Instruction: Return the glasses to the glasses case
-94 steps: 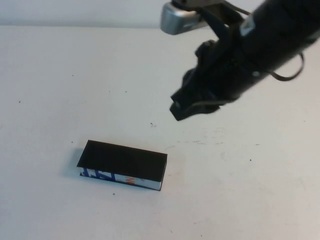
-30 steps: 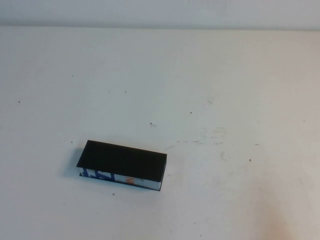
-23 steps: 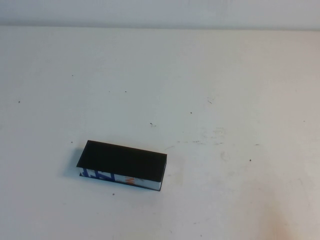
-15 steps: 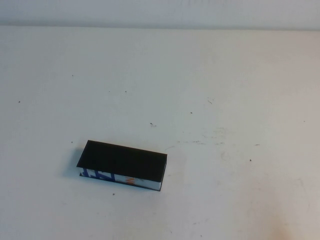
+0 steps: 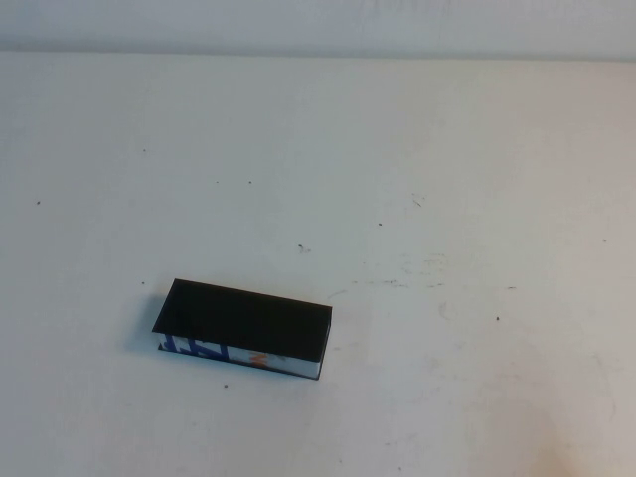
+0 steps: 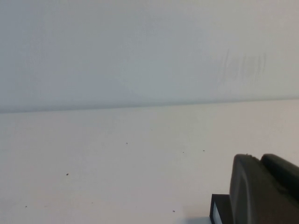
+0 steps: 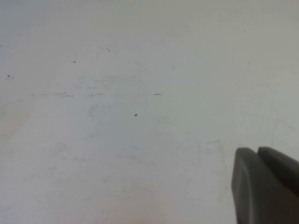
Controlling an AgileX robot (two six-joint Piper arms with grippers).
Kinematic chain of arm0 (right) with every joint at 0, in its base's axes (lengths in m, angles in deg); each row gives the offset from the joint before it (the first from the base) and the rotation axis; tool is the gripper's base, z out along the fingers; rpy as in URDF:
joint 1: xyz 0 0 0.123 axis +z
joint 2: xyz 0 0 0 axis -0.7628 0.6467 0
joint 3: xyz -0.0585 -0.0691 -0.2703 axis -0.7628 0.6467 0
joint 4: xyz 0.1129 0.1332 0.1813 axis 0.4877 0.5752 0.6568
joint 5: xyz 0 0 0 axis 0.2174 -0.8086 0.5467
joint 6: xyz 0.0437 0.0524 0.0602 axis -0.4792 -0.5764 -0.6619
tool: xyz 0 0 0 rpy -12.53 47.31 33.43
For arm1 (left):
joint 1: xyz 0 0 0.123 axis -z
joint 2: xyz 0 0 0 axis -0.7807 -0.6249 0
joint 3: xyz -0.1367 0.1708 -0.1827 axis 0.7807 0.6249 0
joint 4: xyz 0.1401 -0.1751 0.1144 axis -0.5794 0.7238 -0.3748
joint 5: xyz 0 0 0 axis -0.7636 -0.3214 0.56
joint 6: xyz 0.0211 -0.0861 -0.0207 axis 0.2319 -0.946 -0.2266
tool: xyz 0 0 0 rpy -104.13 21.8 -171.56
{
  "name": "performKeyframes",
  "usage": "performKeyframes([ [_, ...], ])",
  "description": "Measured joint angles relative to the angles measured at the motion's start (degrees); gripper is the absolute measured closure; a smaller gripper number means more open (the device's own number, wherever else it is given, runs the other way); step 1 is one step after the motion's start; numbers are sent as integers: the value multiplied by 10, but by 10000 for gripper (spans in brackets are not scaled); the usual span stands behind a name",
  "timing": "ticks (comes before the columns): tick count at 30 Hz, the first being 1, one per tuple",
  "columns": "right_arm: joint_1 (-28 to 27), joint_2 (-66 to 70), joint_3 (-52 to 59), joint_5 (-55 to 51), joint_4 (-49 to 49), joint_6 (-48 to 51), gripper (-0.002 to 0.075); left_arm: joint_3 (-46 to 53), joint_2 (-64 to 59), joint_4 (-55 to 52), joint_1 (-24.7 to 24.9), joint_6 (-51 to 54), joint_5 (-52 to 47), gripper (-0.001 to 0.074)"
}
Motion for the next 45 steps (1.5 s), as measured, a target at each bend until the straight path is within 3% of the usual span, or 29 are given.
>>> performKeyframes([
  [6,0,0,0,0,0,0,737,0,0,0,0,0,5,738],
  [11,0,0,0,-1,0,0,737,0,0,-19,0,-12,79,738],
  [13,0,0,0,-1,0,0,737,0,0,-138,0,-91,73,738],
  [16,0,0,0,-1,1,0,737,0,0,-425,0,-316,2,738],
  [18,0,0,0,-1,1,0,737,0,0,-555,0,-451,-51,738],
  [22,0,0,0,-1,3,0,737,0,0,-684,0,-617,-148,738],
  [45,0,0,0,-2,3,0,737,0,0,-713,0,-664,-165,738],
])
